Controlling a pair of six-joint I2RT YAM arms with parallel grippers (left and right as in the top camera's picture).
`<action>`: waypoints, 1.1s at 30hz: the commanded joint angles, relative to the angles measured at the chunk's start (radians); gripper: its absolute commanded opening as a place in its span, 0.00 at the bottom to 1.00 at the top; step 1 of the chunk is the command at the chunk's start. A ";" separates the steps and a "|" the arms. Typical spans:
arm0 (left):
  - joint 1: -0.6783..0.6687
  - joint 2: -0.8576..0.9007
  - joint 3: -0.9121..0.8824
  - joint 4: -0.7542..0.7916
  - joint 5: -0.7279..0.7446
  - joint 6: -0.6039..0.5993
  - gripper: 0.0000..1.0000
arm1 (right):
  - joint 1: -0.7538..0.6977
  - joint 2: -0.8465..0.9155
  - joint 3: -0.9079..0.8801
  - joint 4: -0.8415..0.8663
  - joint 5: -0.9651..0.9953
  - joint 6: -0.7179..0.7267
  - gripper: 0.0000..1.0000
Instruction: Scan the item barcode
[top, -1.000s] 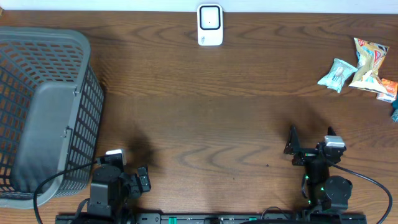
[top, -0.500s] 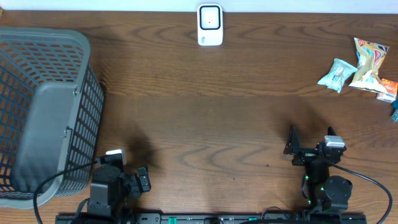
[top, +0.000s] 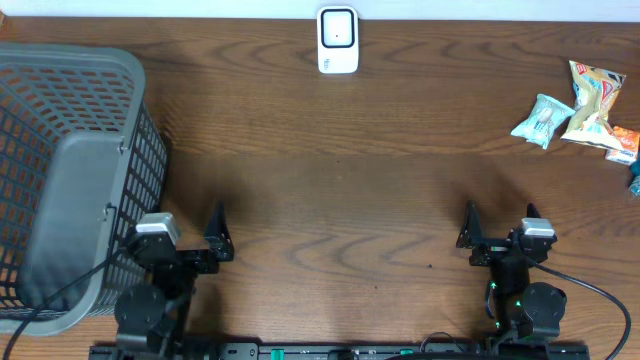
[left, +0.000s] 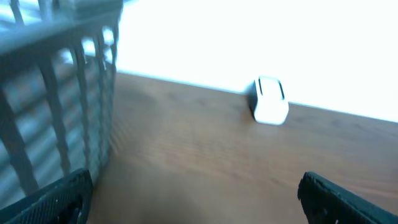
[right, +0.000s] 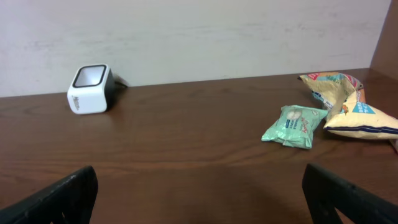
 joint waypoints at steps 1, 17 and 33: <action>0.023 -0.045 -0.075 0.053 -0.014 0.195 0.98 | -0.006 -0.005 -0.002 -0.003 0.001 0.005 0.99; 0.076 -0.090 -0.317 0.208 0.030 0.335 0.98 | -0.006 -0.005 -0.002 -0.003 0.001 0.005 0.99; 0.076 -0.090 -0.317 0.208 0.031 0.326 0.98 | -0.006 -0.005 -0.002 -0.003 0.001 0.005 0.99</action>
